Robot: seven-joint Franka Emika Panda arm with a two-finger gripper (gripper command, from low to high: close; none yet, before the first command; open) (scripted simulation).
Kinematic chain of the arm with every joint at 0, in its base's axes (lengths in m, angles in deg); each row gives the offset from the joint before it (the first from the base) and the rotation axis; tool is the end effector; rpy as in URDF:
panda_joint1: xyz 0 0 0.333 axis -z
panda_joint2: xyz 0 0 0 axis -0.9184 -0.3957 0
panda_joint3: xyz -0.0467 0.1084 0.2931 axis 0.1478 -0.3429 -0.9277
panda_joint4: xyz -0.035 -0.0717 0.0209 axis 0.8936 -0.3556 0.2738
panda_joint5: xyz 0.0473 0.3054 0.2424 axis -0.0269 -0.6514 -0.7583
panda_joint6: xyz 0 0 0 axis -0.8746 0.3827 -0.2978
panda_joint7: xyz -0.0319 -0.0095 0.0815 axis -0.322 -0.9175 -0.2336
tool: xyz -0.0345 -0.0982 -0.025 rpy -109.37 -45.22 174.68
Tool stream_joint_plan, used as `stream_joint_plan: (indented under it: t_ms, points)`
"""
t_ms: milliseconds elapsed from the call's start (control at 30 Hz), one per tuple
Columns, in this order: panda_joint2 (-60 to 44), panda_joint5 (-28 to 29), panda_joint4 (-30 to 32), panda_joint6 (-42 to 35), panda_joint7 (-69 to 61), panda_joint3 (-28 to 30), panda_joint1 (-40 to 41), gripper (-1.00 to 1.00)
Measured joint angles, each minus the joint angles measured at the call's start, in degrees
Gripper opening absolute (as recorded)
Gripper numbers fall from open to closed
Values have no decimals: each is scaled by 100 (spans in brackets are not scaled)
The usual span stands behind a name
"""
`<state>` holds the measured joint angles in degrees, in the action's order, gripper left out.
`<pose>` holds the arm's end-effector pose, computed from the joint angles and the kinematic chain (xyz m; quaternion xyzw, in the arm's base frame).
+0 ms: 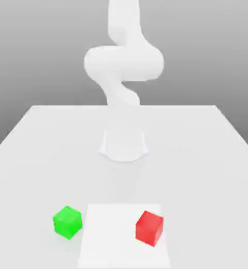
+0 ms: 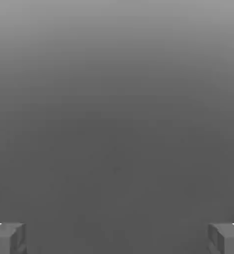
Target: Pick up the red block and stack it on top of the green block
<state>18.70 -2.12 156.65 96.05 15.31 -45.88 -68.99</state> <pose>0.3818 0.0040 0.6634 -0.8813 0.3162 -0.3260 0.1303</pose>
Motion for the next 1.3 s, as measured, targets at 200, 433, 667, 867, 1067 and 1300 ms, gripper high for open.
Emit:
stream_joint_plan:
  t_ms: [200,433,667,867,1067,1300]
  points:
    - [-1279,26,542,659,-1310,333,-559,0]
    - [-2734,-71,1158,1409,-2891,609,-1072,0]
    - [-4191,-180,1772,2156,-4476,506,-1258,0]
    - [-5435,-403,1777,3101,-4988,291,-1115,0]
    - [-5748,-472,1732,3357,-5043,198,-1038,-100]
    - [-5015,-249,1843,2736,-4880,318,-1109,-100]
